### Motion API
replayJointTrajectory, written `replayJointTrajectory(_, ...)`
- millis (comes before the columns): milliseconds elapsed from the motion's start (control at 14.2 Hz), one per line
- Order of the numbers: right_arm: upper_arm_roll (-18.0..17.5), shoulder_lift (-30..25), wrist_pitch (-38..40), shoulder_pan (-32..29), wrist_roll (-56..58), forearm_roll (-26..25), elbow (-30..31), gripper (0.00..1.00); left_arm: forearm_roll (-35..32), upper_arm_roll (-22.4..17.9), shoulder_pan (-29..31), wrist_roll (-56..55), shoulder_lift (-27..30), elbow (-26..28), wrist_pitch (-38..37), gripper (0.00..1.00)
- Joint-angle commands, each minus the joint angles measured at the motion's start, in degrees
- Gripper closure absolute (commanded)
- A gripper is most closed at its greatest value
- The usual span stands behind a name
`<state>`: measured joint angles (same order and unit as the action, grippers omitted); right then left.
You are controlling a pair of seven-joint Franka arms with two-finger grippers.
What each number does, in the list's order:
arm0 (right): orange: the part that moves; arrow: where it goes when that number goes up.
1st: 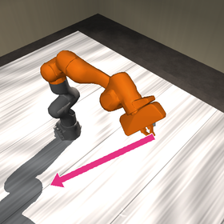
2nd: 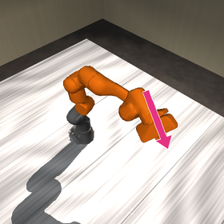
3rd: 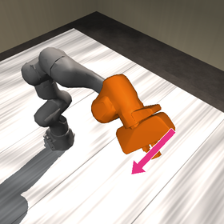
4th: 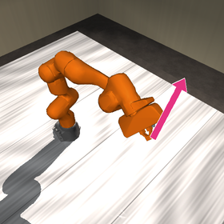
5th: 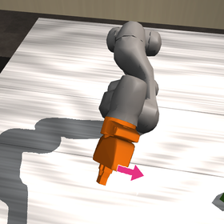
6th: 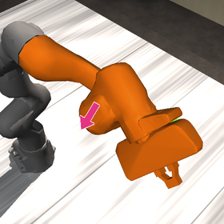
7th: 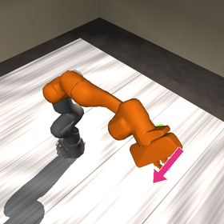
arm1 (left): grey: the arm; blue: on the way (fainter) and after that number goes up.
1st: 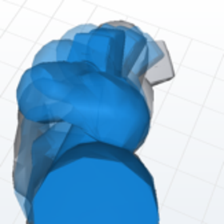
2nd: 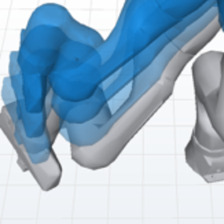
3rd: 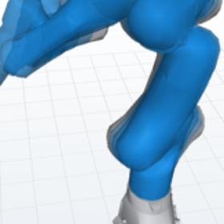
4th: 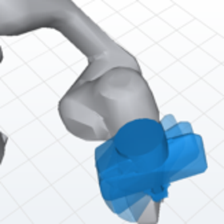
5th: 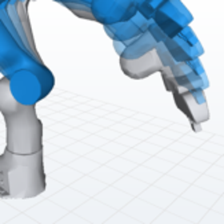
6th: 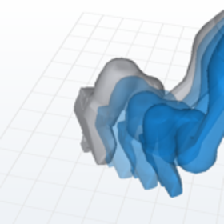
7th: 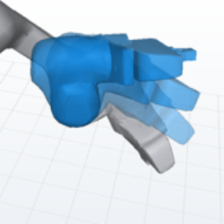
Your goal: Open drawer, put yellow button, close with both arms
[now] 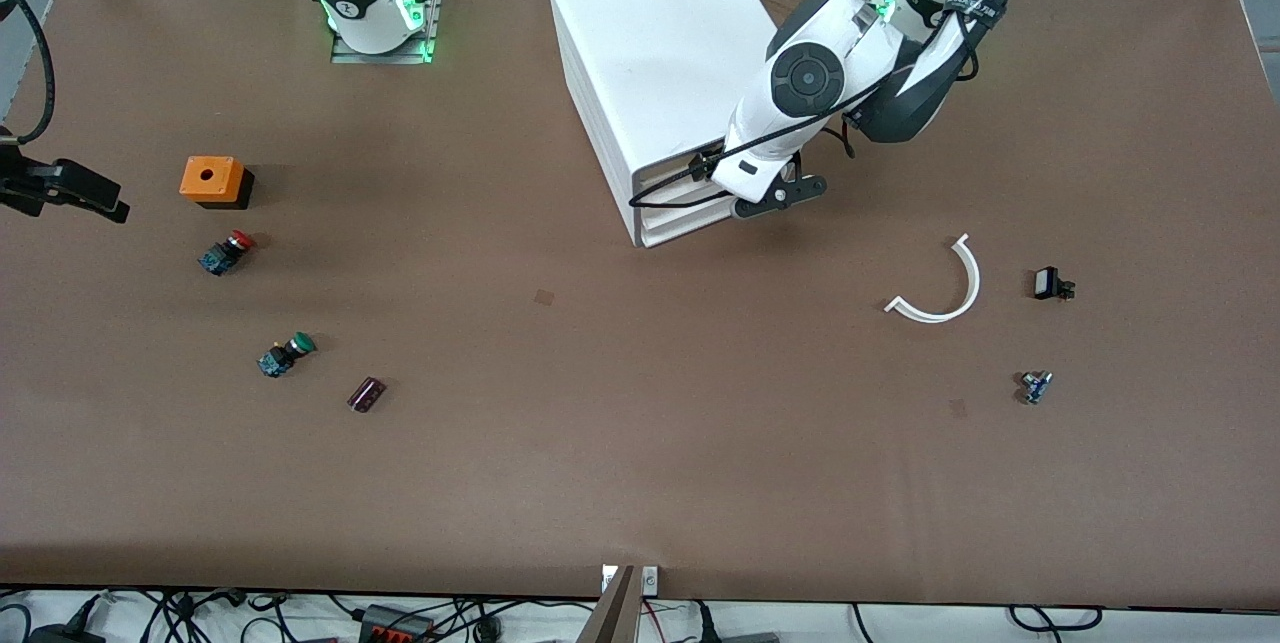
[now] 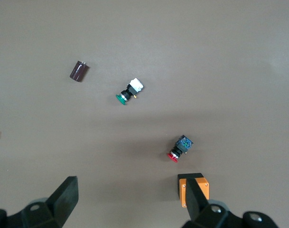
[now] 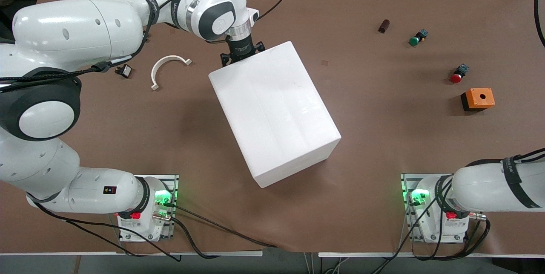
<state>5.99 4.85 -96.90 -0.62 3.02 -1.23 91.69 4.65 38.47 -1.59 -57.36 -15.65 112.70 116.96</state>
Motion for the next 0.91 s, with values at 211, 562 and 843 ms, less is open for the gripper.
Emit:
replayJointTrajectory(211,-0.81,-2.48,1.45,-0.26,-0.3,-1.05,1.65,0.0,-7.45,0.29,7.12,11.44,2.29,-5.38,-7.34,0.0)
replayJointTrajectory(562,-0.63,-2.22,0.66,-0.34,-0.47,-0.96,1.65,0.0,-13.95,0.2,13.71,26.75,2.2,-13.97,-15.43,0.0)
replayJointTrajectory(843,-0.72,-2.3,0.66,-0.34,-0.21,-0.96,1.65,0.0,-15.02,0.2,18.72,38.44,1.85,-21.02,-19.3,0.0)
